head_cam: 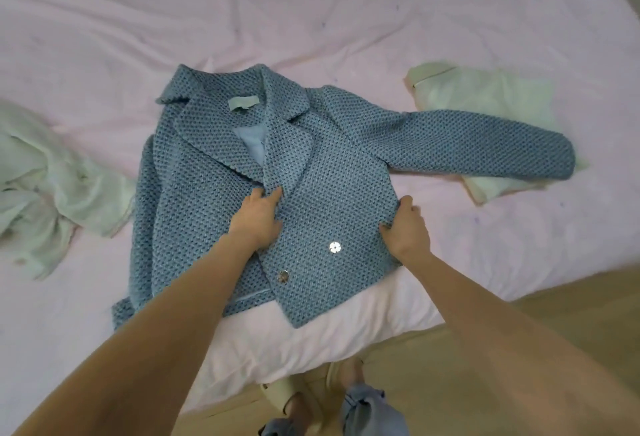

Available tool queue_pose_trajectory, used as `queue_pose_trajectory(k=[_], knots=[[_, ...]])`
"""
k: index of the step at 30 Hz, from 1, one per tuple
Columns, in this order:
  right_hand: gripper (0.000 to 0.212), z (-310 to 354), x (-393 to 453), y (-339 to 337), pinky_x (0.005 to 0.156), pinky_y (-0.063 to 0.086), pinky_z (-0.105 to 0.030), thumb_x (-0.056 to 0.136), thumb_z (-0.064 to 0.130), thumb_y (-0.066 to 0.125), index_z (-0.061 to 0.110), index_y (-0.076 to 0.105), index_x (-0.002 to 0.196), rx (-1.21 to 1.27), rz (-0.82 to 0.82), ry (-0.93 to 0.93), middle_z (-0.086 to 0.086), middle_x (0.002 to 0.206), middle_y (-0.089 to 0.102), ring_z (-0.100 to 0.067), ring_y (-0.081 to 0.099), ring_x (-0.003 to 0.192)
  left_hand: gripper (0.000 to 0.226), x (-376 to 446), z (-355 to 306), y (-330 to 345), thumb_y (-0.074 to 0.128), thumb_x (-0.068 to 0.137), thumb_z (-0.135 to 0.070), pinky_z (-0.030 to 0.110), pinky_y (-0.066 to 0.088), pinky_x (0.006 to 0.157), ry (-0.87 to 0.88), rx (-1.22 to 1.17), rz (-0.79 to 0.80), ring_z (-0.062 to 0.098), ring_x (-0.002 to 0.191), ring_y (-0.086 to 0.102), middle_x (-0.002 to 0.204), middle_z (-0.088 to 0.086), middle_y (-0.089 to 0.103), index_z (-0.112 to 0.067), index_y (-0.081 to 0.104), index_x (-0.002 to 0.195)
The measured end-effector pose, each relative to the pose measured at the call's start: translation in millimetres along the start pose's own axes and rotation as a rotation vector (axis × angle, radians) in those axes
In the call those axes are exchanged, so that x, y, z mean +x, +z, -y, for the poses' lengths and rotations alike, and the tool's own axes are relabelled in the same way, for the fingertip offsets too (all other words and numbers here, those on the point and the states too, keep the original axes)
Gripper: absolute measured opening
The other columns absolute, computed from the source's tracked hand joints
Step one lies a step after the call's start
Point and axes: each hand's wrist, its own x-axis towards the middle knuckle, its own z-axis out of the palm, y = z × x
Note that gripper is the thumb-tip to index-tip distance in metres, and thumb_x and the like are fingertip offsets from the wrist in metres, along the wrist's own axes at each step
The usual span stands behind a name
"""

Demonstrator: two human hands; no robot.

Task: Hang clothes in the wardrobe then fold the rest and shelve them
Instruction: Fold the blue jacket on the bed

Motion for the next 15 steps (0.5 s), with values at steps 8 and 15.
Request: queue_pose_trajectory(k=[8, 15], knots=[[0.035, 101.3, 17.5, -23.2, 0.084, 0.045, -0.041, 0.093, 0.001, 0.046, 0.009, 0.05, 0.127, -0.179, -0.036, -0.65, -0.011, 0.126, 0.049, -0.029, 0.053, 0.104, 0.04, 7.7, 11.9, -40.0, 0.056, 0.097, -0.032, 0.041, 0.053, 0.081, -0.233, -0.663, -0.106, 0.028, 0.087, 0.062, 0.101, 0.012, 0.065, -0.006, 0.053, 0.126], [0.064, 195.4, 85.2, -16.8, 0.091, 0.045, -0.047, 0.088, -0.008, 0.043, 0.014, 0.03, 0.146, -0.576, 0.087, -0.896, -0.013, 0.154, 0.022, -0.037, 0.035, 0.13, 0.011, 30.1, 5.6, -37.6, 0.06, 0.096, -0.018, 0.041, 0.046, 0.075, -0.296, -0.696, -0.05, 0.028, 0.079, 0.051, 0.087, 0.011, 0.053, -0.011, 0.052, 0.099]])
